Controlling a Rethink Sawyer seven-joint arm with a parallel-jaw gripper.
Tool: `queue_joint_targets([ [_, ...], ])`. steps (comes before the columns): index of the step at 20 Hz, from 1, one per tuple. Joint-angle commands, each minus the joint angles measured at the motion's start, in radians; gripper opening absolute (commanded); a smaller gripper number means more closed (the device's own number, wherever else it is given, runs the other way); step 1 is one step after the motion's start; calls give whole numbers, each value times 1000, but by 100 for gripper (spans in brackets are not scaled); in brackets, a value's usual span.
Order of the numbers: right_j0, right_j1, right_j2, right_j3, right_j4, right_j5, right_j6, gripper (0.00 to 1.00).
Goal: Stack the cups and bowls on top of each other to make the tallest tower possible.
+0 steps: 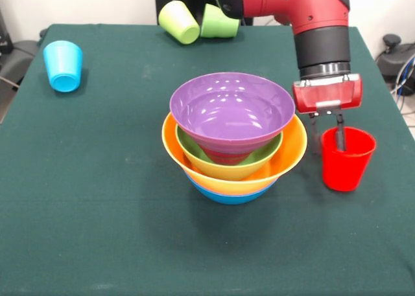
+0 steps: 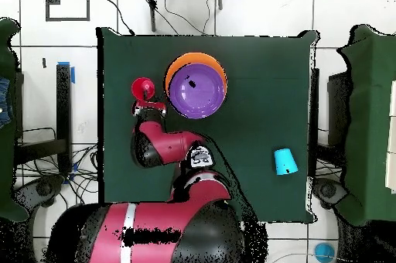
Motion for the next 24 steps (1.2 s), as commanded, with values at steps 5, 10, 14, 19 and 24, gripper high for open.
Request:
queue_joint_targets([
  [5, 41, -26, -17, -28, 86, 201, 90, 0],
  [10, 34, -26, -10, -24, 86, 202, 103, 0],
  [14, 50, -65, -36, -1, 99, 236, 97, 0],
  [19, 107, -191, -113, 109, 218, 350, 144, 0],
  [24, 157, -357, -172, 181, 317, 574, 176, 0],
])
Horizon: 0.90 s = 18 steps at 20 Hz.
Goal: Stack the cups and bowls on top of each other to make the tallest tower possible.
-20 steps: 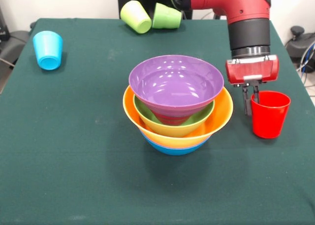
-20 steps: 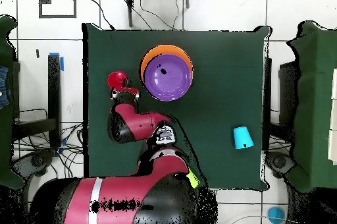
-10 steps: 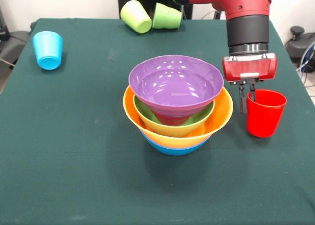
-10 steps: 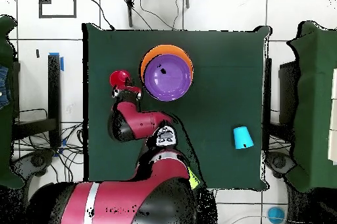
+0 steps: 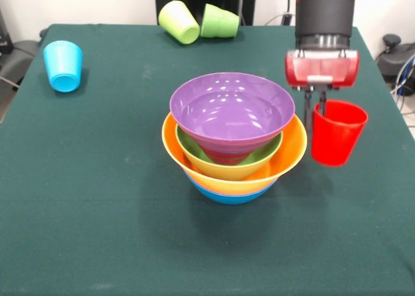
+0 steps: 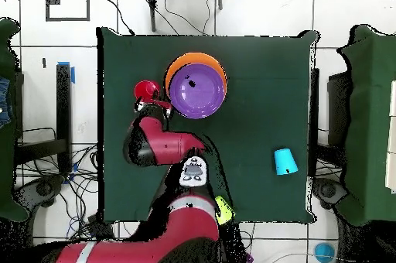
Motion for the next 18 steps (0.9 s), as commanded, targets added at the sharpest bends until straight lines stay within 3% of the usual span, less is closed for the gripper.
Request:
queue_joint_targets([
  [1, 72, -247, -52, 141, 163, 422, 197, 0],
  [12, 99, -403, -95, 168, 257, 650, 235, 0],
  [18, 61, -482, -93, 196, 229, 737, 129, 0],
])
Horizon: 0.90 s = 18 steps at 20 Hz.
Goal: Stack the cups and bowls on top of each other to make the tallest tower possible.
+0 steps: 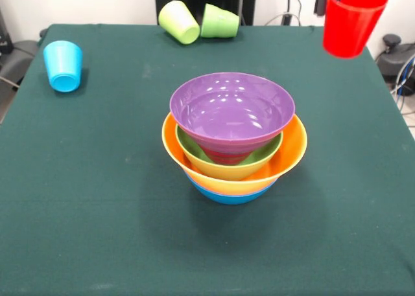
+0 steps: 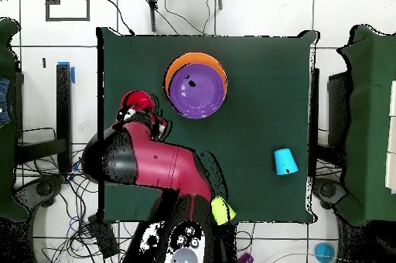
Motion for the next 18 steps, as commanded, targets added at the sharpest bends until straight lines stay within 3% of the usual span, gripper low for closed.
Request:
queue_joint_targets([
  [1, -38, -96, 22, 86, 3, 198, 100, 0],
  [9, -179, -171, 64, 139, -108, 226, -114, 0],
  [13, -241, -182, 77, 151, -180, 215, -168, 0],
  [18, -362, -194, 183, 208, -252, 144, -235, 0],
])
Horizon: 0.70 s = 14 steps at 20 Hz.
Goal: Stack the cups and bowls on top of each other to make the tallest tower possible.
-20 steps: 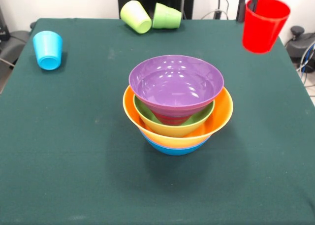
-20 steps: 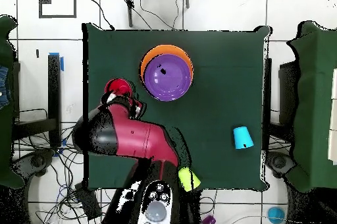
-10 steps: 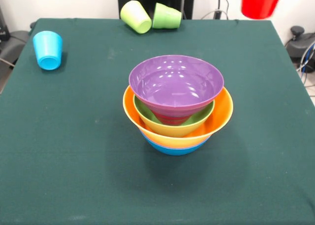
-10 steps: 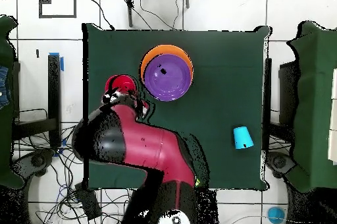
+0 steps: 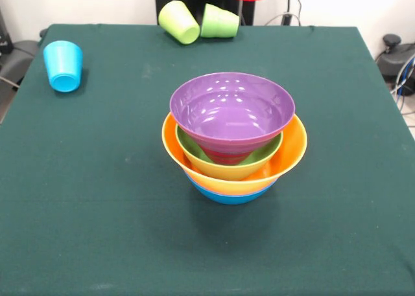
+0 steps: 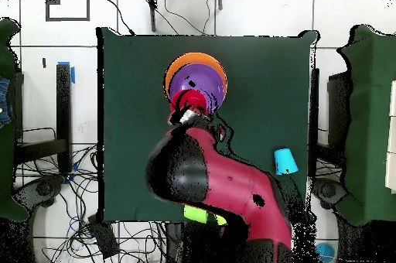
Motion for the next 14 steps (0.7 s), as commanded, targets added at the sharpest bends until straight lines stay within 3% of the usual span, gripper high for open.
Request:
queue_joint_targets([
  [1, -144, -2, 196, 169, -173, 22, -249, 0],
  [7, -293, 8, 341, 219, -279, -59, -246, 0],
  [14, -306, 9, 399, 174, -374, -29, -167, 0],
])
